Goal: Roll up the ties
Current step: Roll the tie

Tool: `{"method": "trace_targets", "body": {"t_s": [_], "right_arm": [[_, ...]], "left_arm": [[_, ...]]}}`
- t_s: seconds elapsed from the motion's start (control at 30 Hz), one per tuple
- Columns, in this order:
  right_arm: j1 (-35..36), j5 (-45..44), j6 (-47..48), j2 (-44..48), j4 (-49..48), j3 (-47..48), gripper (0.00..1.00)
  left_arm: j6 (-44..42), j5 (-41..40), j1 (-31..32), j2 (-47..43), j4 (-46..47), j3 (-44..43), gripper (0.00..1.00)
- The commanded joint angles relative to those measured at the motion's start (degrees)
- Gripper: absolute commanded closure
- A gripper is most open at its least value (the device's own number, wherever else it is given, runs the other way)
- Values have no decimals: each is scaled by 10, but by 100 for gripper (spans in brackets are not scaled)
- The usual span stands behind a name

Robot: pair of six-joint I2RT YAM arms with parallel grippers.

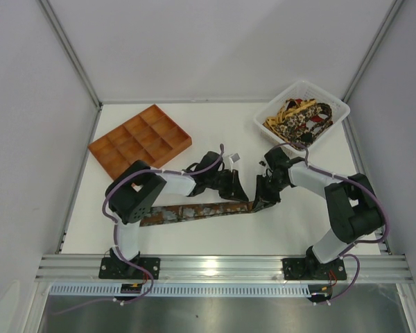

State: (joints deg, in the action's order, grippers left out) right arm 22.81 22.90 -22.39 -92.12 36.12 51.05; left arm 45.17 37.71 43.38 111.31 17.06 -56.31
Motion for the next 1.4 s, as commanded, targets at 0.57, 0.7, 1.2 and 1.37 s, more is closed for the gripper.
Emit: {"method": "trace_targets", "body": {"t_s": [0.57,0.7,1.2,1.37], "right_arm": [[8,7,2,-38,-12,21,100],[8,16,-2,-40,-18,21,100],[4,36,-5,-20,-8,30,100],[3,42,-2,-19,-10,27,98]], "left_arm": [[1,-58,1,-42,23,14,83],[9,-36,8,-35,32,16,82],[29,-15,14,24,55,3,82],[24,-19,7,47,52,-1,82]]}}
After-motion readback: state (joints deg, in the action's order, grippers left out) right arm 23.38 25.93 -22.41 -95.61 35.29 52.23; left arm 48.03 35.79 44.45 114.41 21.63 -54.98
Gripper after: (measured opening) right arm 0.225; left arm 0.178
